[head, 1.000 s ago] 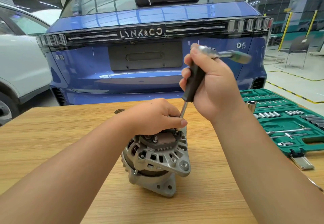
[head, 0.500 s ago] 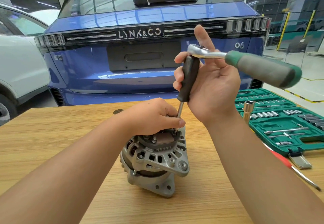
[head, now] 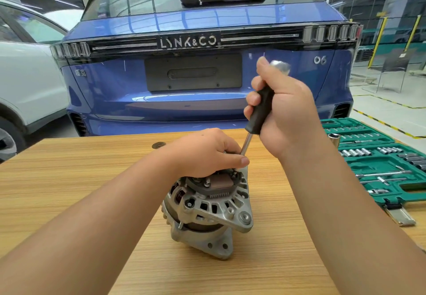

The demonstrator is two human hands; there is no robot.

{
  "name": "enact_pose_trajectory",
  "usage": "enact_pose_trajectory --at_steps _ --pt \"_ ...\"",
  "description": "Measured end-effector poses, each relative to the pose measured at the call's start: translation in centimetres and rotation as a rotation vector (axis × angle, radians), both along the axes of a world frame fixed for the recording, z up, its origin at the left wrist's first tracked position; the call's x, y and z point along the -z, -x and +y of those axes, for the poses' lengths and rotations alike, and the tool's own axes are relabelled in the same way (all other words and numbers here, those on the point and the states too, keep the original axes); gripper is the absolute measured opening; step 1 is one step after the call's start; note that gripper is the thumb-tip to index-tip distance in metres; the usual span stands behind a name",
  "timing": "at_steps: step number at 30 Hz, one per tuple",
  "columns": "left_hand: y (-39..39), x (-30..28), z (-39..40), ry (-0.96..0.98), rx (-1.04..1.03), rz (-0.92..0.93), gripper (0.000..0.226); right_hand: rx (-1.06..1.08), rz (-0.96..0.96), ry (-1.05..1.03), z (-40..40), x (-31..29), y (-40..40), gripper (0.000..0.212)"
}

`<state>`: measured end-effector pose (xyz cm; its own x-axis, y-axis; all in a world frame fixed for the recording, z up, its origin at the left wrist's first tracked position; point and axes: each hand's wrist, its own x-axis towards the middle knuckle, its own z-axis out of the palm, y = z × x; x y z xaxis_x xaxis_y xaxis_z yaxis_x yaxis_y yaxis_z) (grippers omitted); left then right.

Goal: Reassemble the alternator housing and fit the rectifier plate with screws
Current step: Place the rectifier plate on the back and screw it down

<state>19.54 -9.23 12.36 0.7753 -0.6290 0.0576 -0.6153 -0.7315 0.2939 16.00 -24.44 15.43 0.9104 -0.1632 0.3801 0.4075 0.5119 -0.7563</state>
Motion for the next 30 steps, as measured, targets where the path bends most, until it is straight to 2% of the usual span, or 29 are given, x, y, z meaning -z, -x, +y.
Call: enact_pose_trajectory --at_steps 2,5,8,12,16,18,22,27,30 --pt "-0.1 0.1 0.1 0.021 -0.007 -0.006 0.041 -0.075 -0.050 -0.028 0.2 0.1 0.1 0.008" --pt "-0.1 0.2 0.3 0.036 -0.013 0.004 0.038 0.011 -0.245 0.045 0.9 0.6 0.4 0.031" --pt "-0.1 0.2 0.3 0.045 -0.009 0.009 0.039 0.040 -0.365 0.106 1.3 0.9 0.4 0.038" --pt "-0.1 0.2 0.5 0.059 -0.013 0.022 0.041 -0.179 -0.394 0.046 0.8 1.1 0.3 0.042" --pt "-0.1 0.2 0.5 0.049 -0.035 0.020 0.042 -0.370 -0.339 -0.053 -0.1 1.1 0.2 0.044" --pt "-0.1 0.2 0.5 0.048 -0.036 0.022 0.041 -0.379 -0.315 -0.052 -0.2 1.1 0.1 0.042" --pt "-0.1 0.2 0.4 0.051 -0.033 0.016 0.037 -0.277 -0.206 -0.029 0.2 0.6 0.1 0.029" --pt "0.1 0.0 0.0 -0.009 -0.003 -0.011 0.035 0.060 -0.007 0.003 0.0 0.2 -0.3 0.013" --pt "-0.1 0.1 0.1 0.021 -0.010 0.003 0.039 -0.092 -0.010 -0.014 -0.2 0.2 -0.1 0.002"
